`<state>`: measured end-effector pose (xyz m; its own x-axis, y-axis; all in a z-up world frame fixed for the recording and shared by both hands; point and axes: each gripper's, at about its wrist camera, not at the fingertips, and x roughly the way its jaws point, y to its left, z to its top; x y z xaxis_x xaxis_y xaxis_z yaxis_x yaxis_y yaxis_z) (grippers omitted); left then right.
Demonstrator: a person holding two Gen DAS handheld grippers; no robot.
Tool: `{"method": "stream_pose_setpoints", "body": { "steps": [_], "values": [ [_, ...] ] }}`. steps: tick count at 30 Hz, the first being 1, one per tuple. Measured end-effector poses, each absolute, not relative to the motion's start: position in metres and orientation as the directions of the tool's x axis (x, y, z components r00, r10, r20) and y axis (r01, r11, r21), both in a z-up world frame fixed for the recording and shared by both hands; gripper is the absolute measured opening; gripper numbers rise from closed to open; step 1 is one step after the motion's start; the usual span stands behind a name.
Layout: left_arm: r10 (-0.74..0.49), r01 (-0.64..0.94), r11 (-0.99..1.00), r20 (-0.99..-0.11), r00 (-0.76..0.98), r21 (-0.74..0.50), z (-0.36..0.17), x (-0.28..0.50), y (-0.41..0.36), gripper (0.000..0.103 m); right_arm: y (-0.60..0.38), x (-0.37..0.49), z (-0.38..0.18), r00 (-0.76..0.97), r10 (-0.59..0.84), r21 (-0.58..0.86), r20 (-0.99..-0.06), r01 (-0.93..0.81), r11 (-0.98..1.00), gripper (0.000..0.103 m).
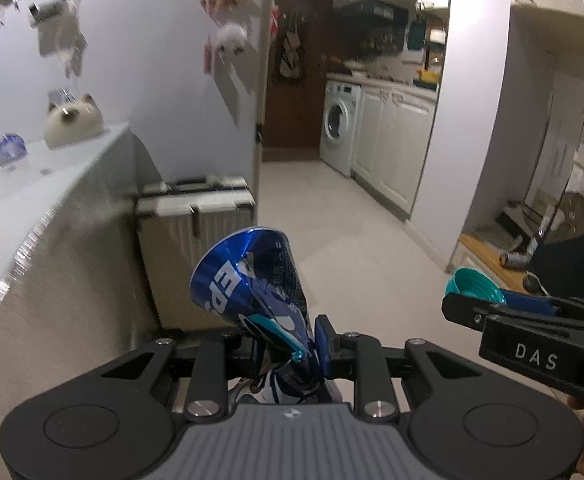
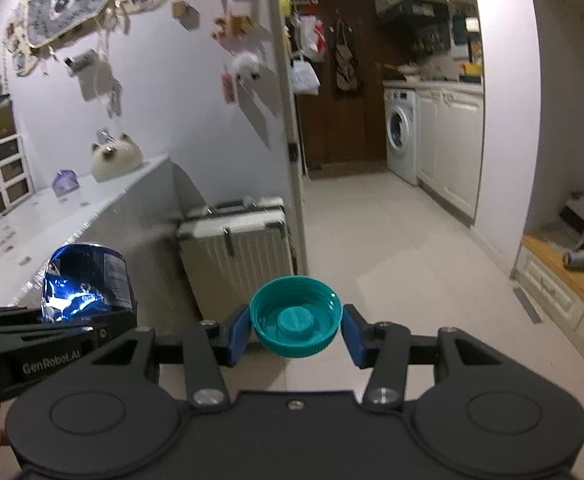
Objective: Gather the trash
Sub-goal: 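Carry the blue can and teal cap with both tools over the wastebasket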
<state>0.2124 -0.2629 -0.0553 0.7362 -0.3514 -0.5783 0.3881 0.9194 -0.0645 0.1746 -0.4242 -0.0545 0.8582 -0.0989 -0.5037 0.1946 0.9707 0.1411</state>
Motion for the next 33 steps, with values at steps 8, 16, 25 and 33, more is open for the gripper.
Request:
{"method": "stream_pose_setpoints", "body": {
  "steps": [8,16,25,33],
  "values": [
    [-0.332,0.376,0.922,-0.676,0.658,-0.087,-0.125,0.249,-0.281,0.027,-0.45,0.202,-0.119,0.8,-0.084,0.183,-0.594,0.236,0.954,0.05],
    [-0.326,0.354,0.924,-0.775,0.542,-0.141,-0.209,0.292,-0.275,0.027,-0.451,0.247,-0.206,0.714,-0.022,0.249,-0.7,0.272,0.929,0.05],
    [-0.273,0.301,0.942,-0.859,0.434,-0.147,-0.293,0.343,-0.252,0.027,-0.43,0.3,-0.311,0.564,0.065,0.296,-0.823,0.329,0.897,0.05],
    [-0.251,0.273,0.948,-0.91,0.33,-0.162,-0.364,0.384,-0.243,0.027,-0.42,0.338,-0.368,0.455,0.139,0.312,-0.879,0.33,0.891,0.05]
  ]
}}
